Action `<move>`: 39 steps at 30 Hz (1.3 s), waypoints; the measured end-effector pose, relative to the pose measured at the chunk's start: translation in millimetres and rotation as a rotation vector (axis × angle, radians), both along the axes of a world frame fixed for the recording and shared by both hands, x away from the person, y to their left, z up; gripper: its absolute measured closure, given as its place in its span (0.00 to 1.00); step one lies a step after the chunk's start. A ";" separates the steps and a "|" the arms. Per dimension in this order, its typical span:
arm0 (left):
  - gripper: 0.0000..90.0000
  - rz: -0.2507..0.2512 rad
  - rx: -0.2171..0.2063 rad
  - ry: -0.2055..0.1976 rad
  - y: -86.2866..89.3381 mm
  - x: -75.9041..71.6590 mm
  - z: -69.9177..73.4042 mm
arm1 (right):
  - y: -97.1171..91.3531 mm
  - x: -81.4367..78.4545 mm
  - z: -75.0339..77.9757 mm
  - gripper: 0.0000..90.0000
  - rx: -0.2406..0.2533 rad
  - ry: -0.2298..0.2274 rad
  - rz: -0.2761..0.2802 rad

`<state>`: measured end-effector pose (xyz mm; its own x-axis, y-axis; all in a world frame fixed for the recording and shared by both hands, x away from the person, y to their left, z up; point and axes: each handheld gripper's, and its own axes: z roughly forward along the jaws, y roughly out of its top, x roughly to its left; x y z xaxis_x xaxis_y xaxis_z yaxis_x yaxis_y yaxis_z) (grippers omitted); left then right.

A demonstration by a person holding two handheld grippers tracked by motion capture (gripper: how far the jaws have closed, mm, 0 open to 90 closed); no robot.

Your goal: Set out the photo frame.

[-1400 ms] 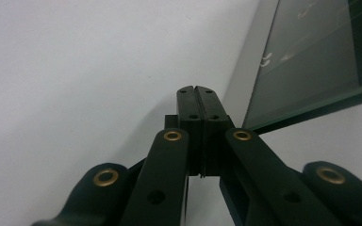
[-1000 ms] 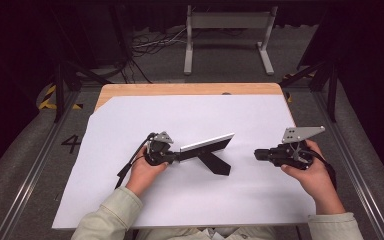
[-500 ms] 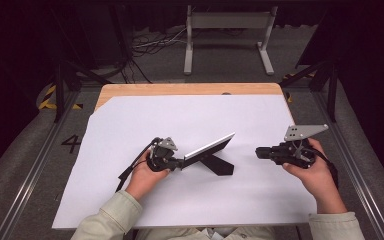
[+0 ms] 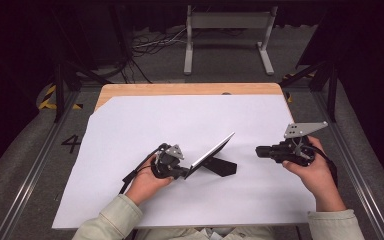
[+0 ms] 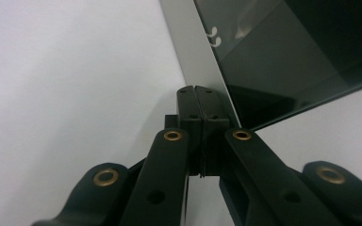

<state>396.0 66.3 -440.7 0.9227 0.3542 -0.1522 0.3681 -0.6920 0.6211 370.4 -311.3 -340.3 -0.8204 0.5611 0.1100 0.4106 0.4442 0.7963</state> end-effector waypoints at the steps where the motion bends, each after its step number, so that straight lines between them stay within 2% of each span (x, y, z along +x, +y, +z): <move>1: 1.00 -0.002 0.005 0.003 -1.2 -1.4 0.5 | -0.1 0.1 0.0 0.94 0.001 0.001 -0.001; 8: 1.00 -0.087 0.022 0.016 -9.7 -9.9 2.1 | -0.3 -0.3 0.4 0.93 0.003 0.004 0.000; 11: 1.00 -0.113 0.041 0.005 -12.9 -14.5 3.4 | -0.8 -0.7 0.7 0.93 0.005 0.006 0.000; 15: 1.00 -0.162 0.051 0.017 -18.7 -20.9 4.3 | -1.3 -1.1 1.2 0.93 0.009 0.007 0.001; 24: 1.00 -0.234 0.059 0.007 -34.1 -31.5 4.8 | -0.6 -1.5 1.9 0.94 0.012 0.008 0.002; 35: 1.00 -0.289 0.055 0.013 -52.7 -41.0 4.6 | -2.5 -4.5 2.6 0.94 0.019 0.018 -0.005; 39: 1.00 -0.306 0.059 -0.003 -62.7 -44.2 5.2 | -5.3 -6.3 2.6 0.95 0.018 0.019 -0.015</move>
<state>351.8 3.6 -435.5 0.9883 0.0685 -0.1366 0.1356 -0.8053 0.5772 364.1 -316.6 -337.8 -0.8098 0.5708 0.1358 0.4319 0.4234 0.7963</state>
